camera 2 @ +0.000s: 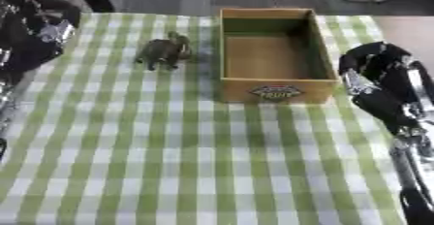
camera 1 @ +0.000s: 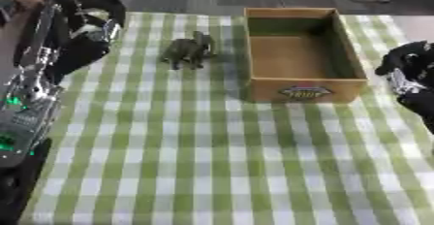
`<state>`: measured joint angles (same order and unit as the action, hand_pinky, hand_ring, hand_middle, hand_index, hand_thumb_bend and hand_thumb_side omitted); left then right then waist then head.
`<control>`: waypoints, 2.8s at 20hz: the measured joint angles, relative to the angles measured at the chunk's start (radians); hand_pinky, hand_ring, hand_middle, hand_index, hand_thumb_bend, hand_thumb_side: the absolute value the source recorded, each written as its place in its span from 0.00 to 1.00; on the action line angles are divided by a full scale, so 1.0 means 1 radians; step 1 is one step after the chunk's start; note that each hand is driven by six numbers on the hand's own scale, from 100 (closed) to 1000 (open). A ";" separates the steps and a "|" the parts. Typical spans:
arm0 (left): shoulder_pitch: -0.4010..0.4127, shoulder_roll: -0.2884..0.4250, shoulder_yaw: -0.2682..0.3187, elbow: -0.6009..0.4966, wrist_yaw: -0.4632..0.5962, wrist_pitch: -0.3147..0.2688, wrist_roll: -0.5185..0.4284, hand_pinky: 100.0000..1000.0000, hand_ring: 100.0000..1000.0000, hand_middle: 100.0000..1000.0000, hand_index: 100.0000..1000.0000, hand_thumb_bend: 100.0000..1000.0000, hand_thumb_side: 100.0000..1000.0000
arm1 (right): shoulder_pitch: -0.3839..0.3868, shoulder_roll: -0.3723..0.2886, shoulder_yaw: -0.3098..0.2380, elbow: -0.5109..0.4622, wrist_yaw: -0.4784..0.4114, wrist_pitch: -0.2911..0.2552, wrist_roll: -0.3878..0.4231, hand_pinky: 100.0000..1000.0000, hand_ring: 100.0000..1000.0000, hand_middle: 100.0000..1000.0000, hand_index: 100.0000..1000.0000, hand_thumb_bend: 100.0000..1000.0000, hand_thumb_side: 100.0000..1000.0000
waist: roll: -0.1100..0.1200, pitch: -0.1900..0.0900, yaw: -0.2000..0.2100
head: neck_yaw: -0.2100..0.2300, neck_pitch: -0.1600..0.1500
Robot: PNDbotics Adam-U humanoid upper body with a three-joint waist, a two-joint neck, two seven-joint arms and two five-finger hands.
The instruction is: Pick up objects on the table and place them in the box.
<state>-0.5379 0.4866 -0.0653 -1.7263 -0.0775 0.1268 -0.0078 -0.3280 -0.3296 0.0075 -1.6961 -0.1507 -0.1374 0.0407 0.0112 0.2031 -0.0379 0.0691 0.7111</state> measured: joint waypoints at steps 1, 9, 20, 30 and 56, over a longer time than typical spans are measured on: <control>-0.023 0.017 -0.006 0.016 -0.019 0.005 -0.029 0.57 0.69 0.84 0.83 0.31 0.02 | 0.002 0.000 0.000 0.000 0.000 0.000 0.000 0.53 0.47 0.46 0.54 0.10 0.07 | 0.002 -0.001 -0.002 | 0.000 0.000; -0.229 0.100 -0.102 0.214 -0.205 -0.010 -0.231 0.59 0.69 0.82 0.84 0.44 0.00 | 0.004 0.000 0.006 0.006 0.000 0.003 0.005 0.53 0.47 0.46 0.54 0.10 0.07 | 0.014 -0.010 -0.011 | 0.003 0.008; -0.405 0.037 -0.120 0.473 -0.351 -0.015 -0.326 0.59 0.68 0.81 0.83 0.49 0.00 | 0.007 0.000 0.013 0.007 0.000 0.004 0.011 0.53 0.47 0.46 0.54 0.10 0.07 | 0.025 -0.012 -0.050 | 0.005 0.009; -0.509 -0.070 -0.046 0.763 -0.529 -0.060 -0.311 0.59 0.66 0.78 0.82 0.49 0.00 | -0.007 -0.001 0.031 0.009 0.000 0.004 0.028 0.53 0.47 0.46 0.54 0.10 0.07 | 0.037 -0.002 -0.110 | 0.025 0.008; -0.535 -0.125 0.040 1.045 -0.768 -0.111 -0.200 0.61 0.67 0.79 0.83 0.59 0.01 | -0.024 -0.001 0.037 0.011 0.000 0.004 0.036 0.53 0.47 0.46 0.54 0.09 0.08 | 0.048 0.023 -0.167 | 0.051 0.006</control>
<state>-1.0733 0.3617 -0.0257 -0.6812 -0.8457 0.0162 -0.2078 -0.3521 -0.3305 0.0447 -1.6854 -0.1505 -0.1335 0.0771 0.0589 0.2257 -0.2049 0.1199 0.7172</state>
